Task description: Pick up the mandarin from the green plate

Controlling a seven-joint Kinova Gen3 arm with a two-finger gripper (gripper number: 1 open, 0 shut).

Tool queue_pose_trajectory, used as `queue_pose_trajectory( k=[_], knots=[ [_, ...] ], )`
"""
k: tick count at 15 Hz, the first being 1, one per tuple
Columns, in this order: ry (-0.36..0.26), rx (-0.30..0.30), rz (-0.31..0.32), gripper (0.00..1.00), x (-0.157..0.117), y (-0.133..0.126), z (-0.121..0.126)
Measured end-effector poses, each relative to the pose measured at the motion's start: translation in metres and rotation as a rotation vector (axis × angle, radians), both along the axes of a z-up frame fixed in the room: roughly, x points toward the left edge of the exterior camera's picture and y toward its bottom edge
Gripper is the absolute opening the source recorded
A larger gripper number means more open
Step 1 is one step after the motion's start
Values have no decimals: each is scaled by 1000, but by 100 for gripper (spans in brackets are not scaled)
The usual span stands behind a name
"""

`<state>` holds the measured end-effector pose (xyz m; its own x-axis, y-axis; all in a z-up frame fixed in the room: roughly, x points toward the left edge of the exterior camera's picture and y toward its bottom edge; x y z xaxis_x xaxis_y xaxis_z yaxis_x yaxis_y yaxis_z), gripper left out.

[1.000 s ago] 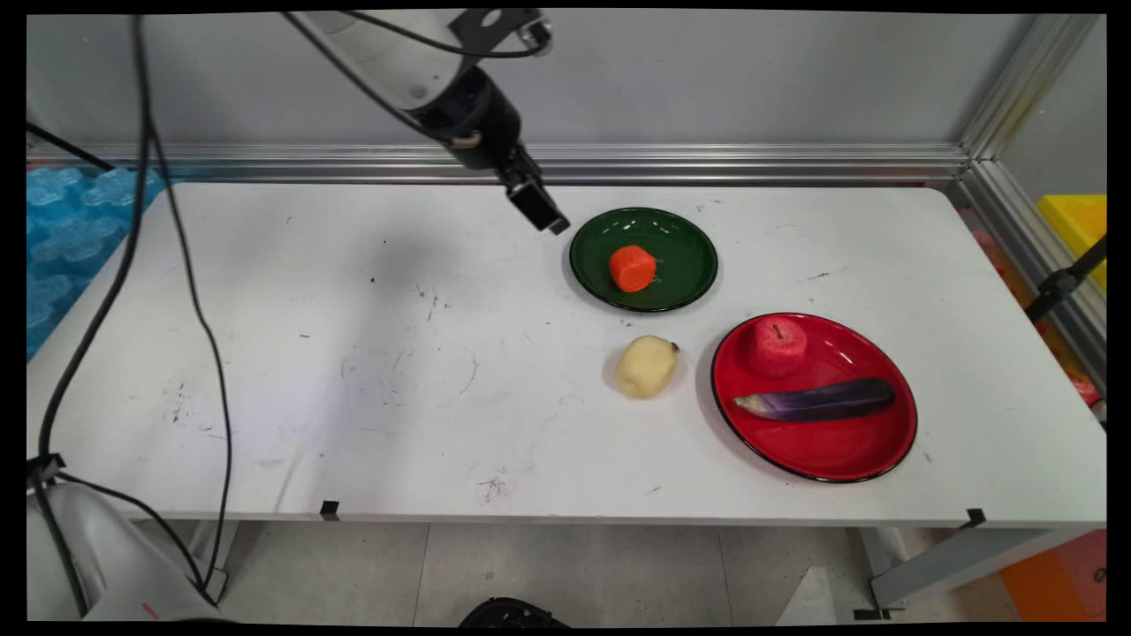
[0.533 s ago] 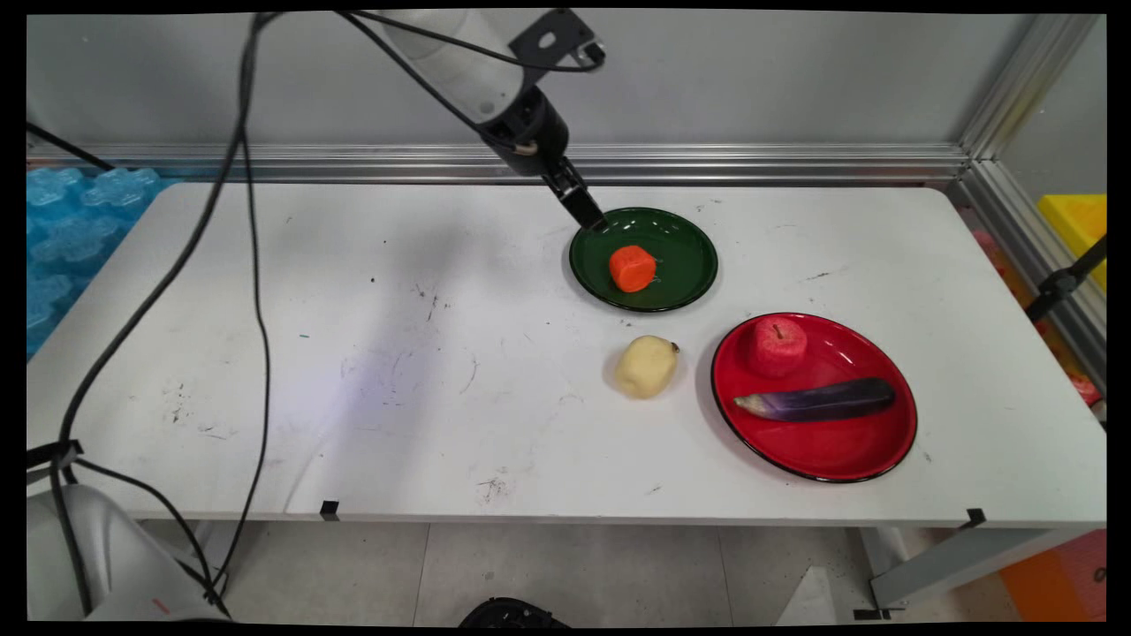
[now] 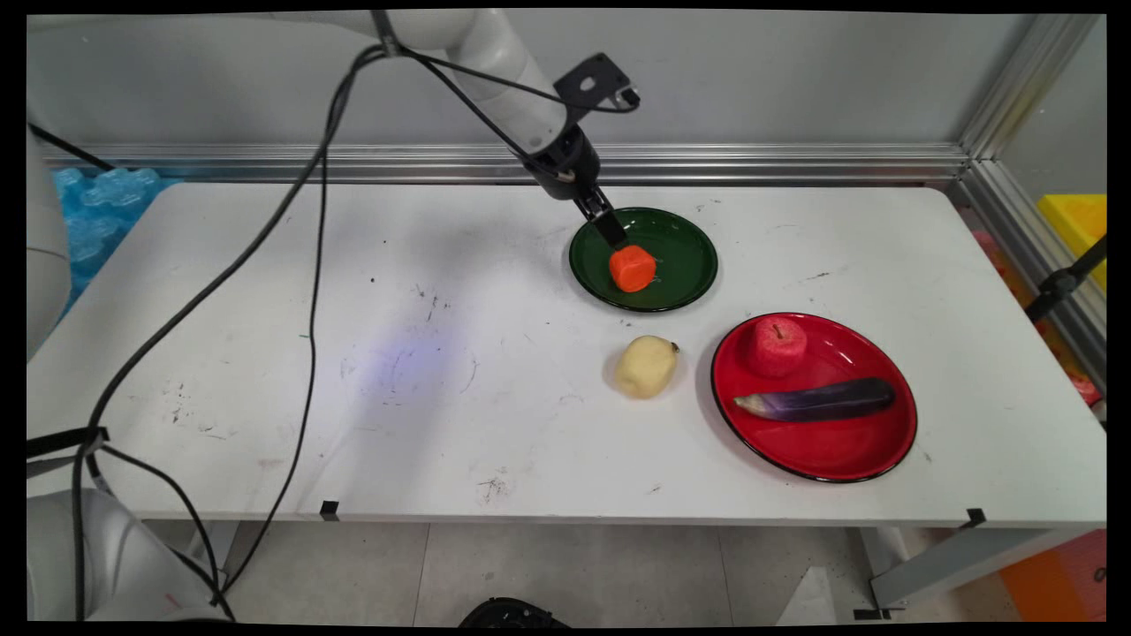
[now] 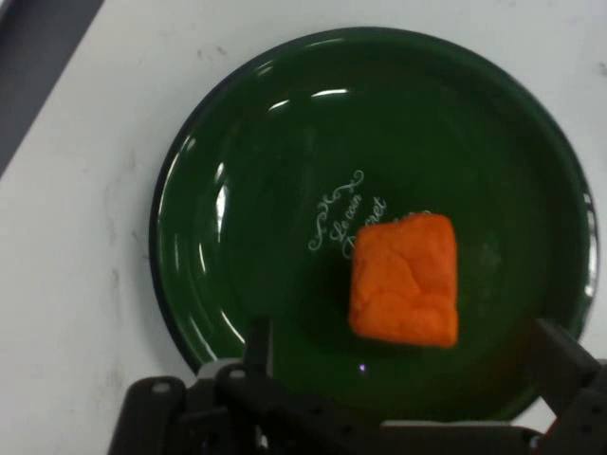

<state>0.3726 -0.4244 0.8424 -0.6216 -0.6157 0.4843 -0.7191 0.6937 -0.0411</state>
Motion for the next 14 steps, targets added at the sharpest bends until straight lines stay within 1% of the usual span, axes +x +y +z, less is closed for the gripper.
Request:
queue_pose_trajectory(
  k=[4,9,14],
  knots=[
    [-10,23,-11,100,-6,-18,-23],
    [-12,47,-45,100,-14,-38,-48],
    [-4,68,-75,100,-19,-52,-62]
  ],
)
